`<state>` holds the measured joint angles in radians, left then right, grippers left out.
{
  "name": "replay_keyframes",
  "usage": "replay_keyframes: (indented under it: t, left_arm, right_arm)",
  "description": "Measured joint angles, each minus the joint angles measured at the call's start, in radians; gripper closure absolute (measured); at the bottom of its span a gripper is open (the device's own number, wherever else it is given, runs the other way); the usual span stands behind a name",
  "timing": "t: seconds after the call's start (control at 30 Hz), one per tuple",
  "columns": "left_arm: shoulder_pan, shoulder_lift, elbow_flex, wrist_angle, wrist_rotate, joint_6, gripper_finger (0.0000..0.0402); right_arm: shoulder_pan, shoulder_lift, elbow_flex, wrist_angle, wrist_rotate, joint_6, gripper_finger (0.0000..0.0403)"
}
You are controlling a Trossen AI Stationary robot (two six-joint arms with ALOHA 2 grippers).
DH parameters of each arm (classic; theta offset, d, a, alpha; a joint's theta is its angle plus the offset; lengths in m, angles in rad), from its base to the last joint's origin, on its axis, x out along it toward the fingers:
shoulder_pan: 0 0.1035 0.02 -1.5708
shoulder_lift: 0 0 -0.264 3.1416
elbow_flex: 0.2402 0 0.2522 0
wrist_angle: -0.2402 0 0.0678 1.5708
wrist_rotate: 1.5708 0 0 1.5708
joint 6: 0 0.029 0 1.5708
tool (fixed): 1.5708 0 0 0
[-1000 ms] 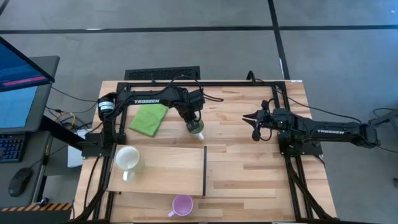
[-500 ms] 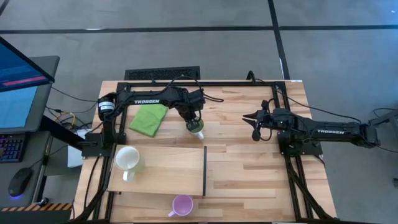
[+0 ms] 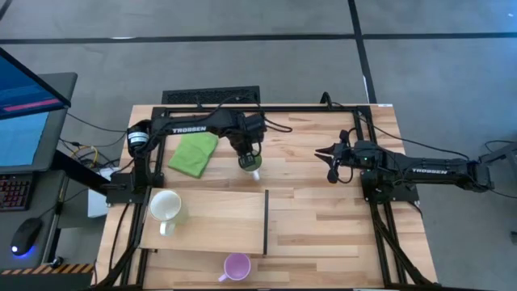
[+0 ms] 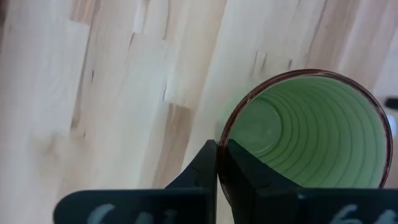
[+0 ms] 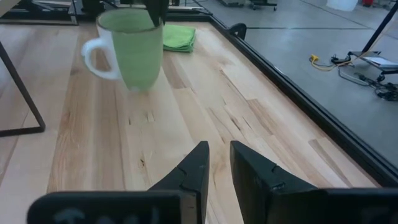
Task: Stack small to large cups/mugs on shelf
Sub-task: Put the green mug on the shelf
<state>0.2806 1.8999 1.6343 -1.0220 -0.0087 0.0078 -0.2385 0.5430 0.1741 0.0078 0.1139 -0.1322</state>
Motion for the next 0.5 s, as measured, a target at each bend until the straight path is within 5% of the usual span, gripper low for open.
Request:
replay_keyframes:
  t: [0.5]
  left_arm:
    - [-0.004, 0.0, 0.221, -0.284, -0.016, 0.051, 0.0401]
  right_arm:
    - [0.0, 0.0, 0.0, 0.0, 0.0, 0.0, 0.0316]
